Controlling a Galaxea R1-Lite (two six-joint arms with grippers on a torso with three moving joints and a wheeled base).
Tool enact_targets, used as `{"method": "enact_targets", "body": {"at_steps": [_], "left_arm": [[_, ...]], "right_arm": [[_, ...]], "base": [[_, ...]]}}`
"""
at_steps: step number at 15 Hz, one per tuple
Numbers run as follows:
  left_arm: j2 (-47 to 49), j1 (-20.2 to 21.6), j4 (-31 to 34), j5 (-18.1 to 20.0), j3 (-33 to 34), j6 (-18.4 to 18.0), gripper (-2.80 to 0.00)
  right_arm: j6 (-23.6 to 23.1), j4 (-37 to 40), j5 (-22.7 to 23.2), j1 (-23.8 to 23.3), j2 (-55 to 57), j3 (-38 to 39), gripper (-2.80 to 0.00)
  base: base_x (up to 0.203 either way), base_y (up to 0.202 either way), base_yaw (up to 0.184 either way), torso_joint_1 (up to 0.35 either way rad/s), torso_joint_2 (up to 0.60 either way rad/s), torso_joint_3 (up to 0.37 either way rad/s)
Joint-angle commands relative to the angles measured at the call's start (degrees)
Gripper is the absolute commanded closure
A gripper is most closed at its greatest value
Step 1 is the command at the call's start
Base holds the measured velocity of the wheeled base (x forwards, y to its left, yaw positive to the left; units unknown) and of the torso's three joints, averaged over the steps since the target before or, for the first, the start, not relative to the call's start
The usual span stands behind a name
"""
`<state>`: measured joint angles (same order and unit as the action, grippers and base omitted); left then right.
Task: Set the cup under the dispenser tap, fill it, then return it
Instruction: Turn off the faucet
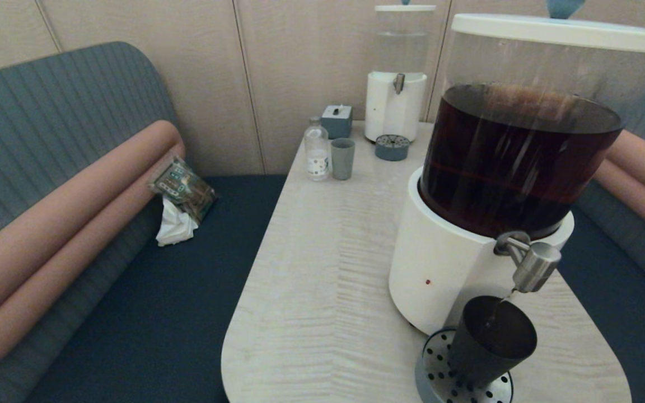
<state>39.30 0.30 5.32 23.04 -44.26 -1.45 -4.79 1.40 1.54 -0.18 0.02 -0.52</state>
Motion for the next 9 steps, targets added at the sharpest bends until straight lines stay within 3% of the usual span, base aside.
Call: {"method": "enact_targets", "body": {"at_steps": [1, 3, 6, 9], "left_arm": [[14.79, -0.58, -0.67, 5.18, -4.92, 1.35, 0.0], [21.12, -3.99, -4.38, 9.78, -10.31, 6.75, 0.0], [26.2, -16.62, -8.94, 5.17, -14.09, 16.24, 0.0], [32.41, -20.9, -14.86, 3.53, -12.14, 17.82, 0.0]], "right_arm": [[-0.05, 0.0, 0.05, 0.01, -0.02, 0.0, 0.0], [-0.05, 0.0, 0.05, 0.01, -0.02, 0.0, 0.0], [-0.05, 0.0, 0.05, 0.01, -0.02, 0.0, 0.0], [-0.05, 0.0, 0.05, 0.01, -0.02, 0.0, 0.0]], "base": [[0.0, 0.0, 0.0, 0.0, 0.0, 0.0], [0.0, 0.0, 0.0, 0.0, 0.0, 0.0], [0.0, 0.0, 0.0, 0.0, 0.0, 0.0], [0.0, 0.0, 0.0, 0.0, 0.0, 0.0]]}}
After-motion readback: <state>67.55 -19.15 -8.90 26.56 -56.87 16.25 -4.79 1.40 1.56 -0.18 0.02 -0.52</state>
